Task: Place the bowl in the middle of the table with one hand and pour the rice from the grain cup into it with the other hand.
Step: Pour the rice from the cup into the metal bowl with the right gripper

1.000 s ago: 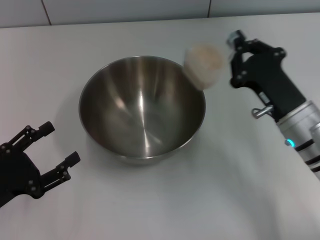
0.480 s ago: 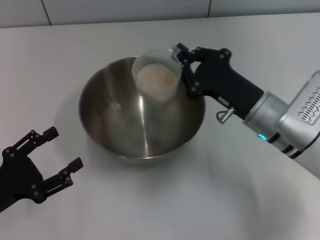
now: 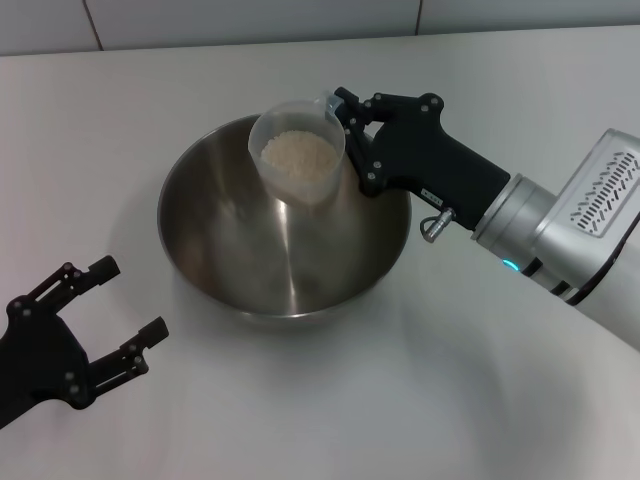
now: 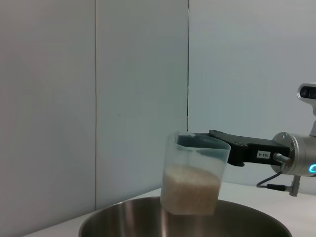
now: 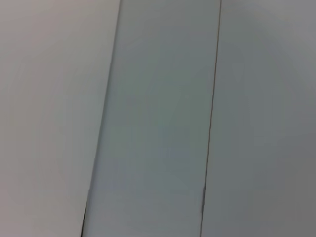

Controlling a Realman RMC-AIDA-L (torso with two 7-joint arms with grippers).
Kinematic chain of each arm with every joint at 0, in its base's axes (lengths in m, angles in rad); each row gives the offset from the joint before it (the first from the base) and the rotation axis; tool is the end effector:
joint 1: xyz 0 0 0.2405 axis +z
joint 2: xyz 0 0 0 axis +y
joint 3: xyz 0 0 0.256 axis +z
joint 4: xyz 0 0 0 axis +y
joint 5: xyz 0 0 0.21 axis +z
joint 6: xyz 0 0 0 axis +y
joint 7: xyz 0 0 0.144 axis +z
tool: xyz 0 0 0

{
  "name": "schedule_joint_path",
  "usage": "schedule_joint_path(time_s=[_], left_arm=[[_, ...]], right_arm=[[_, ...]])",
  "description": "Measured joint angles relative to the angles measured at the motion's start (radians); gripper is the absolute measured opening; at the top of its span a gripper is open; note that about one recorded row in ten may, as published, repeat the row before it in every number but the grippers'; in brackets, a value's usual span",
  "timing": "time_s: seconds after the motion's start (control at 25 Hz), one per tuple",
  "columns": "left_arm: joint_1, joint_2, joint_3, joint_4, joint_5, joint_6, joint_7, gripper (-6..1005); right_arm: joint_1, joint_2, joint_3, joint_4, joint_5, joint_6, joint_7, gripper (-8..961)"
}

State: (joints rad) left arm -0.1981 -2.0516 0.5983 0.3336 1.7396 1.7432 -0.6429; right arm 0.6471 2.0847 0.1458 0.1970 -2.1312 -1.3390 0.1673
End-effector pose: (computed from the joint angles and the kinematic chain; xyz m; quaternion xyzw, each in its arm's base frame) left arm -0.3331 0.2066 -0.0044 -0.8839 -0.1191 -0.3526 0.2833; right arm 0.2119 0.3293 -0.0843 -0.8455 0.0366 0.3834 0.3698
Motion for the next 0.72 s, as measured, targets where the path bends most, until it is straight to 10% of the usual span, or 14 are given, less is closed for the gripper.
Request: schedule_joint_path(time_s=[0.72], left_arm=[[0.002, -0.004, -0.008, -0.009, 0.0, -0.012, 0.0, 841]], right_arm=[[0.04, 0.003, 0.017, 0.003, 0.0, -0.012, -0.737, 13]])
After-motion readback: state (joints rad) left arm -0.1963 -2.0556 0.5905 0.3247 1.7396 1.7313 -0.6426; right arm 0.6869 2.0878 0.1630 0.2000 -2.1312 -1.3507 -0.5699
